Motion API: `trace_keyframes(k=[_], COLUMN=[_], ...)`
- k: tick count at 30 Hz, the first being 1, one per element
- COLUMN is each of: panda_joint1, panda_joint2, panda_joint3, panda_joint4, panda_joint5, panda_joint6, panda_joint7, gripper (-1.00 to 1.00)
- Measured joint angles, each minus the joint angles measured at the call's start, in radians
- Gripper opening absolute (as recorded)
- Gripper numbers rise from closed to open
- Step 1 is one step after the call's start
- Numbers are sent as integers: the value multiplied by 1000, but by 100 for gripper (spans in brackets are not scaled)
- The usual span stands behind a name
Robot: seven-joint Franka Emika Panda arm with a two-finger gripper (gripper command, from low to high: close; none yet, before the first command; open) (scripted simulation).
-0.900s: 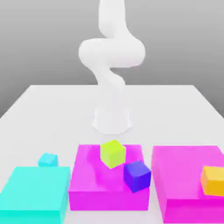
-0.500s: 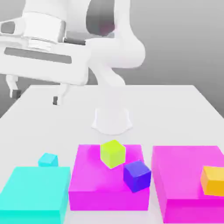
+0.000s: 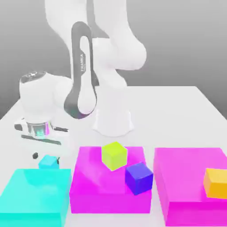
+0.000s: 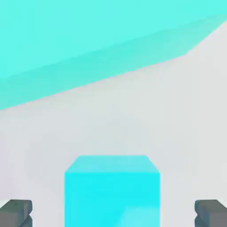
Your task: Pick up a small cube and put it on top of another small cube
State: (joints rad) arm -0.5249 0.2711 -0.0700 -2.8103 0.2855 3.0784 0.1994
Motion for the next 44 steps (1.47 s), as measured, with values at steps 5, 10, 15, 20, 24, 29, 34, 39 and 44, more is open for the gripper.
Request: trace_keyframes(k=[5,10,15,20,24,29,34,39,44], panda_joint1=[0,48,75,184,273,361,452,509,515], panda_joint2=[0,-82,-248,-308,-344,-388,-434,-398,-315], panda_joint3=[0,-65,-118,-53,-1,82,179,239,238], panda_joint4=[0,-18,-45,8,58,122,186,209,189], panda_joint5=[-2,-74,-265,-304,-305,-287,-256,-248,-270], panda_joint6=[-2,-65,-201,-313,-399,-508,-616,-602,-500], panda_joint7=[2,58,206,328,412,503,587,647,666], gripper=[-100,-100,-100,-100,-100,-100,-100,-100,100])
